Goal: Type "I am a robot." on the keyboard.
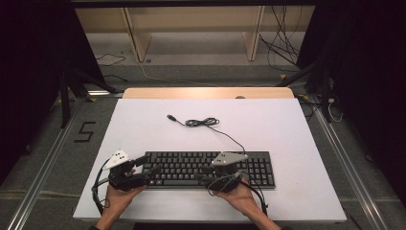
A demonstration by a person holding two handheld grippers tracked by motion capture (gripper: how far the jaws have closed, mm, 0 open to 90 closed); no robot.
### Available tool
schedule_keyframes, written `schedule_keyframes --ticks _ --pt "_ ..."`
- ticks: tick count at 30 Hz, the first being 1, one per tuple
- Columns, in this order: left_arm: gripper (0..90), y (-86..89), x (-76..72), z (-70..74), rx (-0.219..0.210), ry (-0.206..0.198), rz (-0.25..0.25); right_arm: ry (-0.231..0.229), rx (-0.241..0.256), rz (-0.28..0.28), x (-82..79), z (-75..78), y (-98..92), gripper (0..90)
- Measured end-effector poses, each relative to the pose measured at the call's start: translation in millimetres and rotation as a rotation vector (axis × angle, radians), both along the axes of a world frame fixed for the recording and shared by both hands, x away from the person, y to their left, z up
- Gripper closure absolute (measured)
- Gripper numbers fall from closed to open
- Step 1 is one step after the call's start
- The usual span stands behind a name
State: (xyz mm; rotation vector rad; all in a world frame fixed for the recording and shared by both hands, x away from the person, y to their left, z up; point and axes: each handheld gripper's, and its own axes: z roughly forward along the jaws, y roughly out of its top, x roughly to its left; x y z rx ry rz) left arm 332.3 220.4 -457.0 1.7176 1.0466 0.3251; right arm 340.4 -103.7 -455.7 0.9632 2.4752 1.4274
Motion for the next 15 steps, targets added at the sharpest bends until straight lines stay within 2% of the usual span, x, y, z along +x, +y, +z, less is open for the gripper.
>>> schedule_keyframes --ticks 5,15 --pt "27.8 -1.7 0.7 -0.3 -0.001 0.005 -0.002 -0.017 0.018 -0.012 -2.5 4.8 -5.1 49.6" --pt "28.4 -2.4 3.5 -0.6 0.004 0.024 0.007 -0.026 0.047 -0.040 -4.3 9.2 -16.1 41.6"
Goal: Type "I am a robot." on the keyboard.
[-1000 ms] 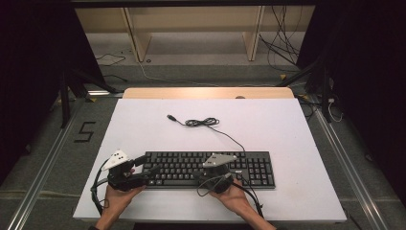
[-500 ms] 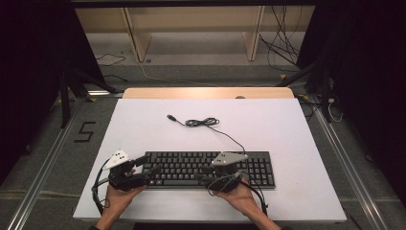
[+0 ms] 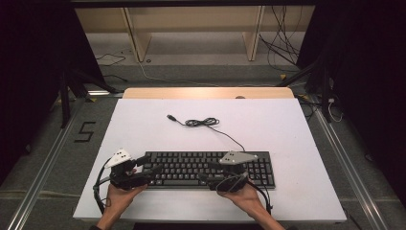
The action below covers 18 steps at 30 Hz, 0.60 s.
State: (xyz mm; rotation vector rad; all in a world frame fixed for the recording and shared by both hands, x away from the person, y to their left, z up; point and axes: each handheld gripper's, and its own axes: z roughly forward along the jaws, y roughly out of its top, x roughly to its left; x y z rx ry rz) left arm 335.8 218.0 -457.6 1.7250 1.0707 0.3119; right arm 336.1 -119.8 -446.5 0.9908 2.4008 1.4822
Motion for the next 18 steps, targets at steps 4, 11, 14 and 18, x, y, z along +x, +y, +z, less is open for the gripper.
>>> schedule_keyframes --ticks 4,11,14,18 --pt "28.8 0.6 2.4 -0.2 -0.012 0.015 0.005 0.000 0.002 -0.004 -1.2 0.1 -1.5 39.2" --pt "28.9 -2.4 5.6 0.7 0.000 0.028 0.005 -0.007 0.008 -0.009 -3.4 0.9 -4.0 36.2" --pt "28.9 -4.9 7.5 1.2 0.011 0.031 0.003 -0.007 0.010 -0.013 -4.0 1.0 -5.2 34.6" --pt "32.3 -7.6 10.7 2.0 0.030 0.041 0.003 -0.005 0.011 -0.019 -4.9 1.7 -6.5 33.2"
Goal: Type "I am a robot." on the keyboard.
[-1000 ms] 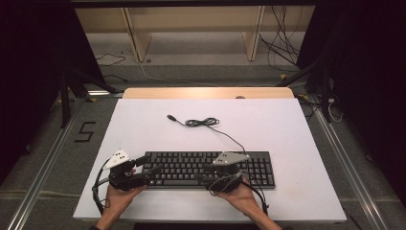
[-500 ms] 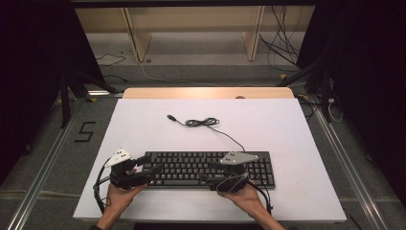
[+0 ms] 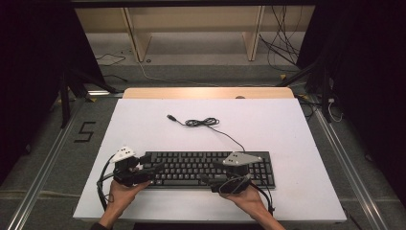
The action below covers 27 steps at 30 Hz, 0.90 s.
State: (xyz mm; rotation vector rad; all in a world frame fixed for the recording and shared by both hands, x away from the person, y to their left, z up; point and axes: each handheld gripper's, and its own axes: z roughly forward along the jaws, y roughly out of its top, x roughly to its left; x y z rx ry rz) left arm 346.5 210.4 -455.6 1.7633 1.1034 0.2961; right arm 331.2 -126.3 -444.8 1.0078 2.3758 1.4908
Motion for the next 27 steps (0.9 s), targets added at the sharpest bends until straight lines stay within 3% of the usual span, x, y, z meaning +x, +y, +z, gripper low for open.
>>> schedule_keyframes --ticks 5,11,15,18,27 --pt "46.9 -4.4 5.6 1.4 0.017 0.010 -0.005 -0.004 0.006 0.000 -1.1 1.0 -0.9 32.7" --pt "72.3 -13.9 12.9 -0.1 0.069 0.023 -0.045 -0.008 0.010 -0.001 -1.4 1.5 -1.6 32.7" --pt "84.3 -20.2 17.6 -4.3 0.097 0.049 -0.076 -0.006 0.008 0.000 -1.6 1.4 -1.2 32.7" --pt "88.7 -24.3 21.4 -5.7 0.101 0.065 -0.092 -0.007 0.008 0.001 -1.5 1.5 -1.0 32.8" --pt "88.9 -35.4 33.3 -12.3 0.148 0.108 -0.112 -0.009 0.014 -0.002 -1.0 2.0 -2.0 32.7"
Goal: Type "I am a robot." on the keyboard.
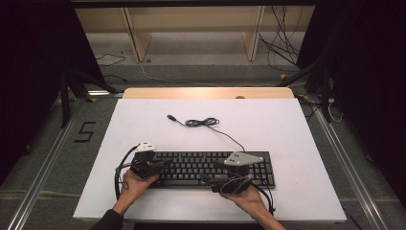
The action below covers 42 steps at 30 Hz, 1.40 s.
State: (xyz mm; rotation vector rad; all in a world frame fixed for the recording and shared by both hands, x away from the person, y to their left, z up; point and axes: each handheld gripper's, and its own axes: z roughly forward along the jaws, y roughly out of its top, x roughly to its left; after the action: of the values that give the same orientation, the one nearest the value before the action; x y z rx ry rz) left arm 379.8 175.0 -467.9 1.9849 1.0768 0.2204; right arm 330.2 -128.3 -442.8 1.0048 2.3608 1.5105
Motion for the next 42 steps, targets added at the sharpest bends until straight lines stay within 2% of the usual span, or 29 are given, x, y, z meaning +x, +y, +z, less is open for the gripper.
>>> schedule_keyframes --ticks 5,16,17,18,23,27,36,42 --pt "88.9 -2.7 3.5 -4.0 0.025 0.016 -0.013 -0.001 0.004 -0.001 0.1 0.0 0.1 31.9" --pt "89.0 -6.5 6.0 -9.6 0.038 0.027 -0.010 -0.009 0.014 -0.009 0.4 1.5 -1.5 31.2" --pt "89.0 -6.8 6.3 -10.1 0.054 0.033 -0.010 -0.009 0.015 -0.009 0.4 1.6 -1.5 31.2" --pt "89.1 -7.0 6.0 -12.3 0.048 0.023 -0.009 -0.010 0.014 -0.009 0.3 1.6 -1.5 31.2" --pt "89.2 -7.0 6.7 -12.1 0.042 0.039 -0.013 -0.011 0.013 -0.009 0.0 1.7 -1.3 31.2" --pt "89.0 -7.2 5.3 -11.5 0.045 0.022 -0.016 -0.013 0.014 -0.013 0.1 2.5 -1.8 31.2" --pt "72.2 1.4 -1.8 -0.5 -0.023 -0.013 -0.011 -0.023 0.020 -0.031 2.3 2.6 -3.9 31.2" --pt "60.6 10.1 -9.8 8.1 -0.085 -0.042 -0.004 -0.030 0.023 -0.039 2.9 3.0 -5.1 31.2"
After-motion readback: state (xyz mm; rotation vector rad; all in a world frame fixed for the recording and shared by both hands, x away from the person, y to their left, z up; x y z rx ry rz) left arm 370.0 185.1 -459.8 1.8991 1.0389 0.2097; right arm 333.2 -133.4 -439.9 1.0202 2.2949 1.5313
